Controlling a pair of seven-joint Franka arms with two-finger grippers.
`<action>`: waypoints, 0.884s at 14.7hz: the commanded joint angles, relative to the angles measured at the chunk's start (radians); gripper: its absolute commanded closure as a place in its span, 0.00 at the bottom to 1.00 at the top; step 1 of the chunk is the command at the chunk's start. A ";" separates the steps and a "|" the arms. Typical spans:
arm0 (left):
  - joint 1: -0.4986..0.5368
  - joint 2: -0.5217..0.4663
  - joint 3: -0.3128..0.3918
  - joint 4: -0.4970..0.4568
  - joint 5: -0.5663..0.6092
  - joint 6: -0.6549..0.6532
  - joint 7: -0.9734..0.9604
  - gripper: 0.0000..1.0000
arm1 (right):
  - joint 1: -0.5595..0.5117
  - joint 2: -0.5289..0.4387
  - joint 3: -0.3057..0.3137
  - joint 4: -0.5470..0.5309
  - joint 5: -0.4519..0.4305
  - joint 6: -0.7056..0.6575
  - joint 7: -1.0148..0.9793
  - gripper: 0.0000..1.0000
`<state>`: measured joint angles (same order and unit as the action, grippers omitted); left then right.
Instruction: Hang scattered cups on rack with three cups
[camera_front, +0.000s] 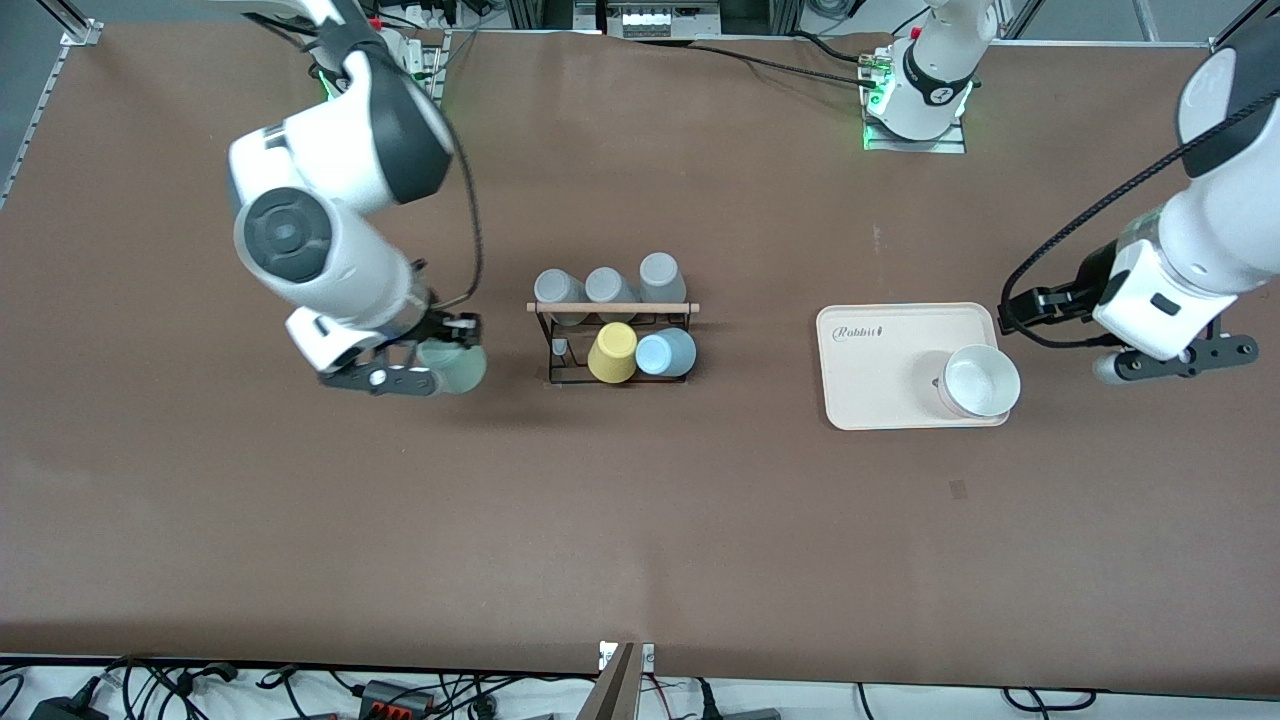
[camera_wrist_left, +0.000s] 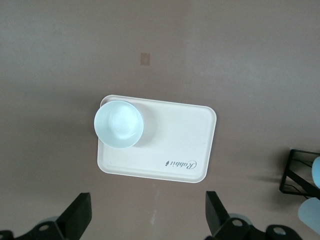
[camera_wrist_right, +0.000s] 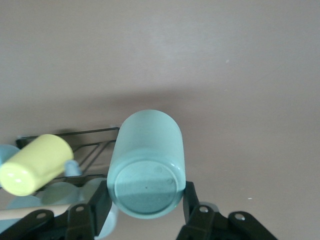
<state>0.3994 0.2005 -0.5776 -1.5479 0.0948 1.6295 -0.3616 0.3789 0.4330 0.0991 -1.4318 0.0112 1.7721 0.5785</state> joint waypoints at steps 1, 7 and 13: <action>0.030 -0.144 -0.021 -0.170 -0.024 0.075 0.029 0.00 | 0.061 0.035 -0.010 0.031 0.012 0.032 0.089 0.65; -0.144 -0.153 0.210 -0.130 -0.069 0.128 0.039 0.00 | 0.158 0.136 -0.012 0.139 0.006 0.058 0.219 0.65; -0.169 -0.153 0.214 -0.093 -0.078 0.042 0.030 0.00 | 0.178 0.167 -0.012 0.133 0.001 0.052 0.225 0.65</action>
<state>0.2401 0.0554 -0.3735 -1.6566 0.0423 1.6910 -0.3446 0.5370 0.5810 0.0950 -1.3316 0.0112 1.8401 0.7837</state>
